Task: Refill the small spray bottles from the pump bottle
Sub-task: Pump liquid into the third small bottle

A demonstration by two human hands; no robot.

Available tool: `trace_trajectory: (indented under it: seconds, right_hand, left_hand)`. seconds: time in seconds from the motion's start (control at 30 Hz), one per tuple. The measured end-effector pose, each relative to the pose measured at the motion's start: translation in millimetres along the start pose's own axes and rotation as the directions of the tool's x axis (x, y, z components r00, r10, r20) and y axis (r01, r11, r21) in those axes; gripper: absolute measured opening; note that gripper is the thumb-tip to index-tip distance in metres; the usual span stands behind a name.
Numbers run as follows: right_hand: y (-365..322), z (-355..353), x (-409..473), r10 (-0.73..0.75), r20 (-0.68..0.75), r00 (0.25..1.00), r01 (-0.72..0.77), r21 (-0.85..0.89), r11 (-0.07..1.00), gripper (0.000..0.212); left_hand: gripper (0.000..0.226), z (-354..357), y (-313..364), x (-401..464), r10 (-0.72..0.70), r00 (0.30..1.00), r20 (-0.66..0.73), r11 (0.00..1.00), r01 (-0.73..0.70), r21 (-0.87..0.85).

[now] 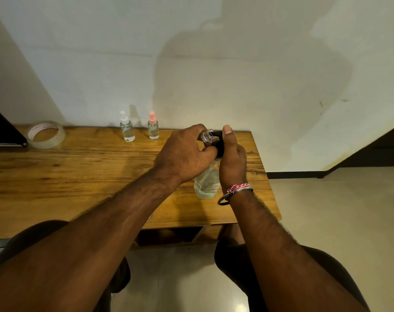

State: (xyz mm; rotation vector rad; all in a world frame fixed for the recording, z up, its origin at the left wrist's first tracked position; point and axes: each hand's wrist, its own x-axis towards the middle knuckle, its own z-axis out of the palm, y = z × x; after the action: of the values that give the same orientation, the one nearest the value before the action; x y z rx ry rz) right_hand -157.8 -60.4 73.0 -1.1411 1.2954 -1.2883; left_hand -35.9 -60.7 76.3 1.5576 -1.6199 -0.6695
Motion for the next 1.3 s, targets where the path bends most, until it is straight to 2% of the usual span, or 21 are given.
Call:
trace_trajectory:
  seconds: [0.1,0.27,0.43,0.53,0.73,0.87,1.0,1.17,1.3]
  right_hand:
    - [-4.2,-3.5,-1.3,0.024,0.066,0.998,-0.023,-0.018,1.0,0.04]
    - [-5.1,-6.4,-2.2,0.065,0.126,0.99,-0.063,-0.022,0.998,0.052]
    - [-1.5,-4.6,-1.1,0.056,0.116,0.992,-0.055,-0.014,0.998,0.05]
    - [-1.1,-2.7,-0.7,0.053,0.115,0.992,-0.054,0.003,0.999,0.056]
    - [0.1,0.5,2.9,0.053,0.045,0.998,-0.054,0.026,0.998,0.039]
    - [2.9,-2.3,6.0,0.034,0.017,0.999,-0.035,0.046,0.998,0.052]
    - [5.5,-4.1,7.7,0.024,0.018,1.0,-0.025,0.068,0.997,0.054]
    - [2.1,-2.1,3.3,0.033,0.074,0.997,-0.035,0.024,0.999,0.04]
    - [-2.1,-2.6,1.7,0.034,0.117,0.993,-0.036,0.012,0.999,0.044]
  left_hand:
    - [0.009,-1.3,1.8,0.3,-0.003,1.0,-0.003,1.0,0.003,0.009]
    - [0.007,-2.9,2.5,1.1,-0.02,1.0,0.004,1.0,0.02,0.0]
    - [0.01,-1.8,1.0,0.7,-0.031,0.999,-0.01,0.999,0.031,-0.007]
    - [0.009,-0.9,0.9,0.6,-0.038,0.999,-0.002,0.999,0.038,-0.008]
    - [0.014,0.6,-0.5,1.0,-0.024,1.0,0.012,0.999,0.024,0.026]
    - [0.018,1.6,-1.3,1.3,-0.021,1.0,0.019,0.998,0.02,0.053]
    - [0.015,1.7,-1.5,1.0,-0.015,1.0,0.026,0.998,0.014,0.056]
    - [0.01,-0.2,-0.4,1.0,-0.005,1.0,0.011,0.999,0.005,0.036]
    - [0.009,-2.2,-0.3,1.8,-0.01,1.0,0.005,1.0,0.01,0.026]
